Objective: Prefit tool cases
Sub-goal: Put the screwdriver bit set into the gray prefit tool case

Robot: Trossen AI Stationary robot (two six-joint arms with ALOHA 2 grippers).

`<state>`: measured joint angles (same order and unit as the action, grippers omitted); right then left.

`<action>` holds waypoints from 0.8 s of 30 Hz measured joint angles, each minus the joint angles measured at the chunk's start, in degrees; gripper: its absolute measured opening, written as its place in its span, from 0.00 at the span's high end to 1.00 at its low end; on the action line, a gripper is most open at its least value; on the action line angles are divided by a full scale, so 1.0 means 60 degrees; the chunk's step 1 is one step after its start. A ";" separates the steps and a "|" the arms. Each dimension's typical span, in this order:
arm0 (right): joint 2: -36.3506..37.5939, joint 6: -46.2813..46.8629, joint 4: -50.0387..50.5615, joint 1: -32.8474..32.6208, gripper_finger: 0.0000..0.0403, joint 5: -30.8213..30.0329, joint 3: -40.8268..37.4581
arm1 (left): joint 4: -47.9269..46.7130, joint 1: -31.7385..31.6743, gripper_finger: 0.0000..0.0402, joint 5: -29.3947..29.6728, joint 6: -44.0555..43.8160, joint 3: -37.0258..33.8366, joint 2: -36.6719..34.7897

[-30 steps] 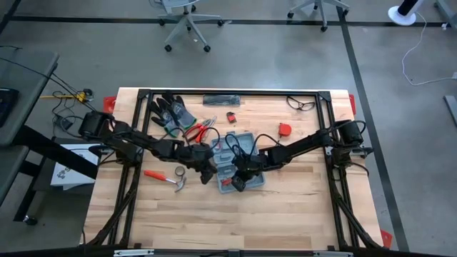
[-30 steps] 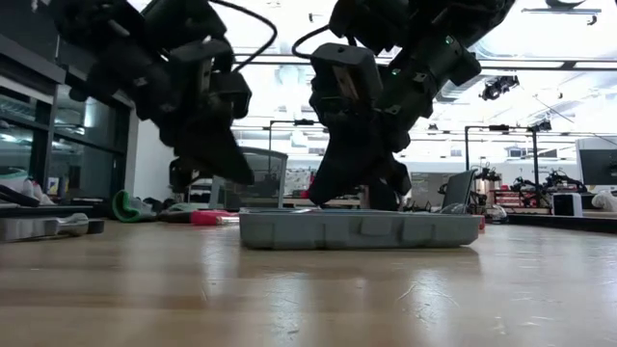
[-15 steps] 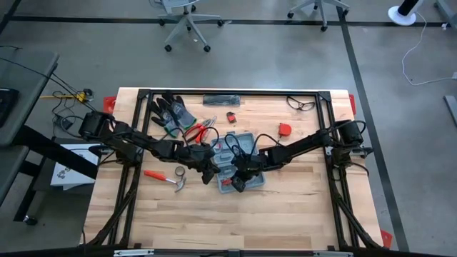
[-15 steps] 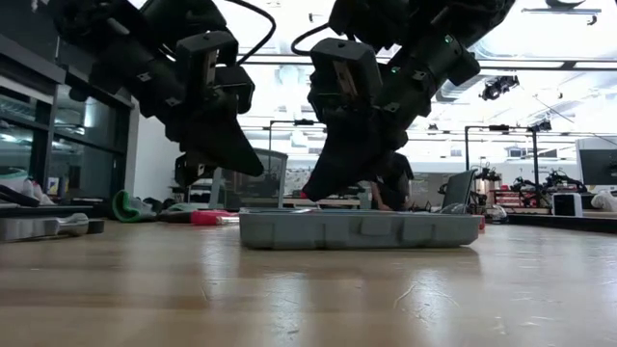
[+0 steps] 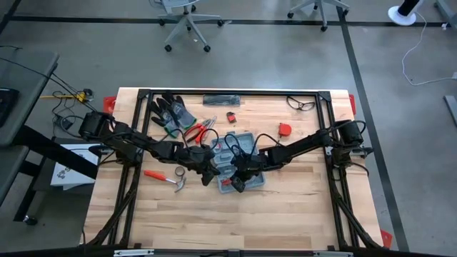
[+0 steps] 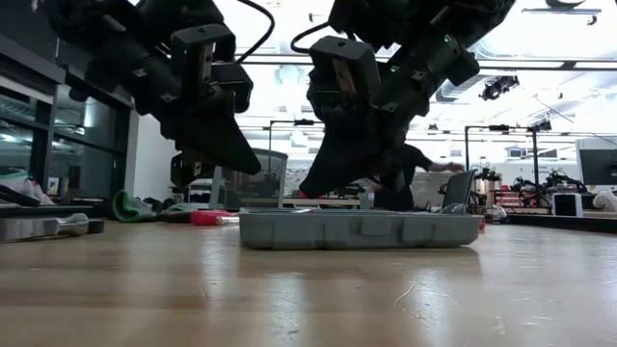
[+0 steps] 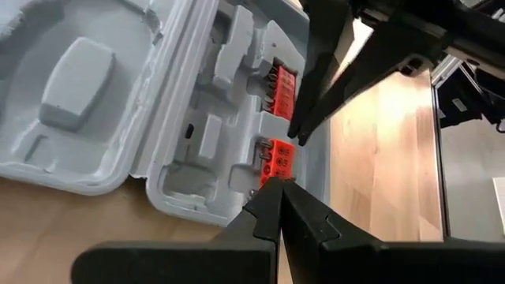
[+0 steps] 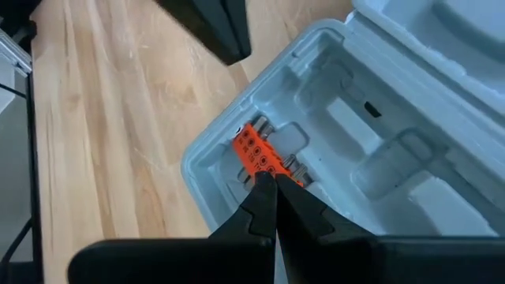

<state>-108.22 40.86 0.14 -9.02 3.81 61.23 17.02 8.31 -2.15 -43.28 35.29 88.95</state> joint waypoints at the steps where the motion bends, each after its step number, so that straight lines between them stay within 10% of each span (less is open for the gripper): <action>1: 0.0000 -0.0066 -0.0003 0.0000 1.00 -0.0054 0.0000 | 0.0004 0.0013 1.00 0.0046 -0.0001 0.0000 0.0000; 24: -0.0040 -0.0737 0.0287 0.0000 1.00 -0.0391 0.0247 | -0.0007 0.0044 1.00 0.0228 0.0235 0.0007 -0.0004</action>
<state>-108.47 36.44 1.86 -9.02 1.47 62.72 16.97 8.58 -0.78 -41.87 35.33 88.92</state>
